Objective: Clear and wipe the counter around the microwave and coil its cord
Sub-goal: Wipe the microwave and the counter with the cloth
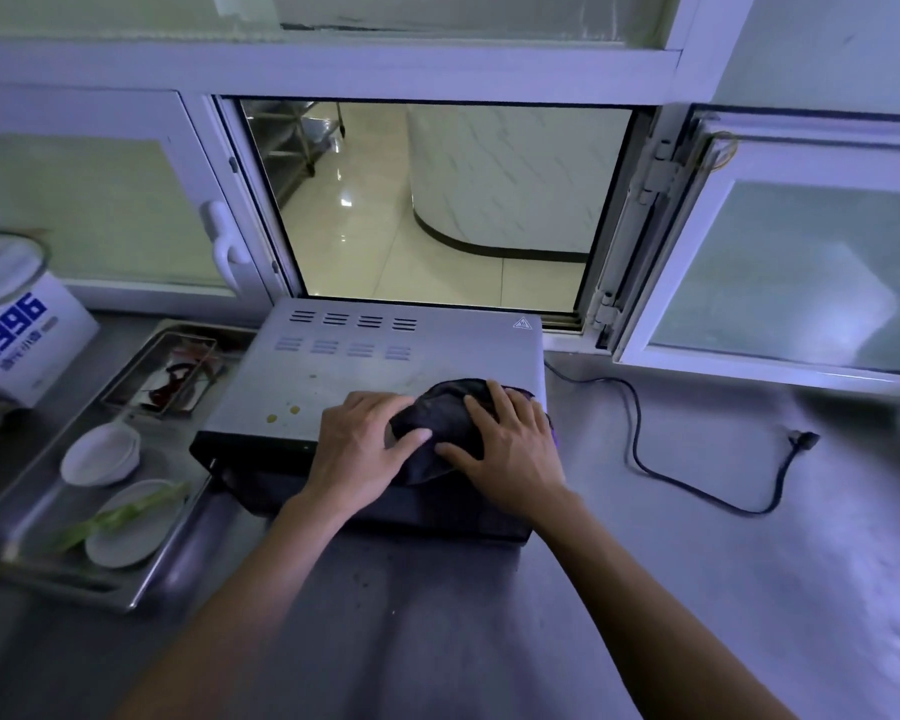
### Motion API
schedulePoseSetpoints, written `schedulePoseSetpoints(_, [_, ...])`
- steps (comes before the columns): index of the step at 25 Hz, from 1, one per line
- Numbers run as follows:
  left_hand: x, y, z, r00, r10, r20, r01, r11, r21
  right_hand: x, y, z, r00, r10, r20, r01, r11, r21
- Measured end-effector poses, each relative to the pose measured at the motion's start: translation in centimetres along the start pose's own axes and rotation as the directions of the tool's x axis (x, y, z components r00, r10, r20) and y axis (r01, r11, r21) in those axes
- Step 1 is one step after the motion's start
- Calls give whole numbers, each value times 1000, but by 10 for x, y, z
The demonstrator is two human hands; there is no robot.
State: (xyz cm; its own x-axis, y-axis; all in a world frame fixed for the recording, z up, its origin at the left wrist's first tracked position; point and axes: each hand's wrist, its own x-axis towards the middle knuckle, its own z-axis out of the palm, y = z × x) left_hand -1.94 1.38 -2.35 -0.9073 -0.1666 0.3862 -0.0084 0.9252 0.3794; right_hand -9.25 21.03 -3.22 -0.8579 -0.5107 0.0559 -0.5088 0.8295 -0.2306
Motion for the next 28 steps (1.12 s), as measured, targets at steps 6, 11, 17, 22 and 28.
schedulePoseSetpoints(6, [-3, -29, -18, 999, -13, -31, 14, 1000, 16, 11, -33, 7, 1000, 24, 17, -23, 998, -54])
schedulePoseSetpoints(11, [1, -64, -30, 1000, 5, -2, -5, 1000, -28, 15, -57, 15, 996, 58, 63, -54, 997, -54])
schedulePoseSetpoints(17, [0, -156, -64, 997, 64, -33, -66, 994, -90, 39, -118, 28, 987, 142, 78, -136, 987, -80])
schedulePoseSetpoints(22, [-7, -239, -92, 999, 29, -17, -30, 995, -96, 68, -189, 44, 980, 176, 94, -168, 982, -91])
schedulePoseSetpoints(28, [-21, -264, -100, 992, 92, 84, -80, 987, -136, 97, -260, 68, 982, 168, 84, -163, 984, -67])
